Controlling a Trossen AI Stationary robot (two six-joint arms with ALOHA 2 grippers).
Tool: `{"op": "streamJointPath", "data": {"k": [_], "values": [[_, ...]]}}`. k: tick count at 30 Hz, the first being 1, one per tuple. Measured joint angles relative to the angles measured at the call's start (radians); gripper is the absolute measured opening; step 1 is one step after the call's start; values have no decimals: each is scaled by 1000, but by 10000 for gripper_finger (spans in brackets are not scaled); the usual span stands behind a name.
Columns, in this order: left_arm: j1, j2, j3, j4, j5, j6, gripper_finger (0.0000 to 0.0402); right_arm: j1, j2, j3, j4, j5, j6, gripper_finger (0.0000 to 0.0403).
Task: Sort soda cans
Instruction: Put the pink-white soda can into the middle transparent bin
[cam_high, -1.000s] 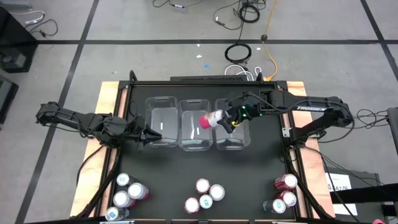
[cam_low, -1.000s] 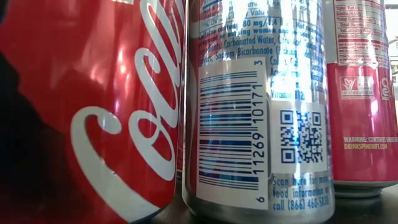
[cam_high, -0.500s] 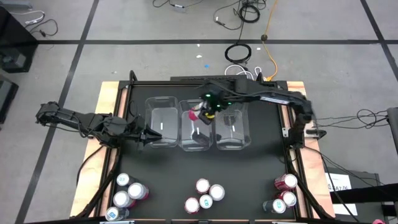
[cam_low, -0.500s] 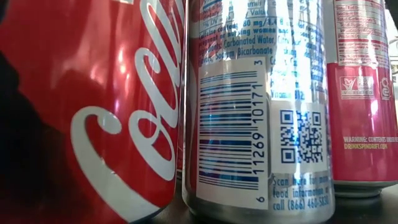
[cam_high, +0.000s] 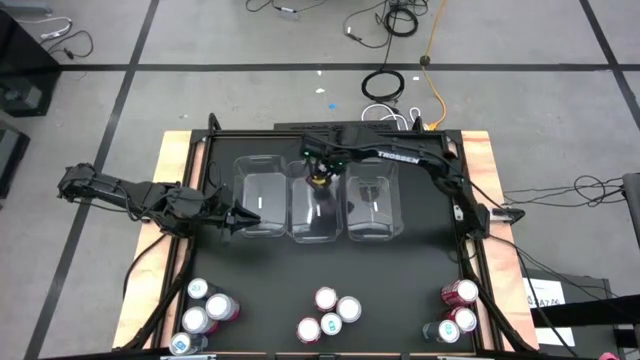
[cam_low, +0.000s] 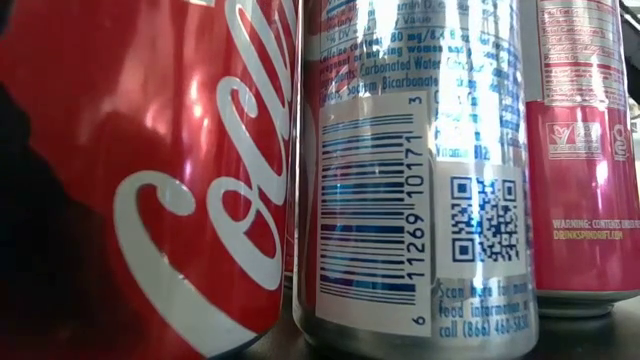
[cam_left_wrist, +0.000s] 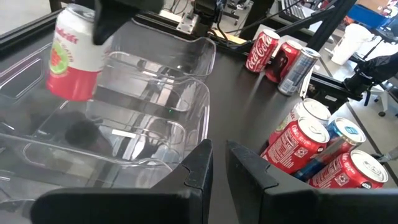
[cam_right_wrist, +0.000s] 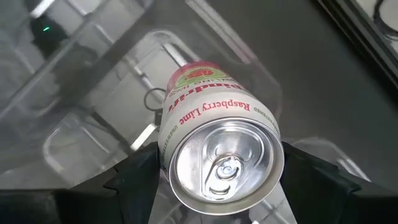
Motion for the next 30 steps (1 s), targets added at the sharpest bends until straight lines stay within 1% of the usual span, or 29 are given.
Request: {"op": "streamJointPath", "data": {"k": [4, 12, 17, 30], "values": [[0, 0, 0, 0, 0, 0, 54, -20, 24, 0, 8, -2, 21, 278], [0, 0, 0, 0, 0, 0, 54, -25, 79, 0, 11, -12, 22, 279], [0, 0, 0, -1, 0, 0, 54, -25, 80, 0, 17, -42, 23, 279], [0, 0, 0, -1, 0, -1, 54, -25, 80, 0, 20, -41, 24, 279]]}}
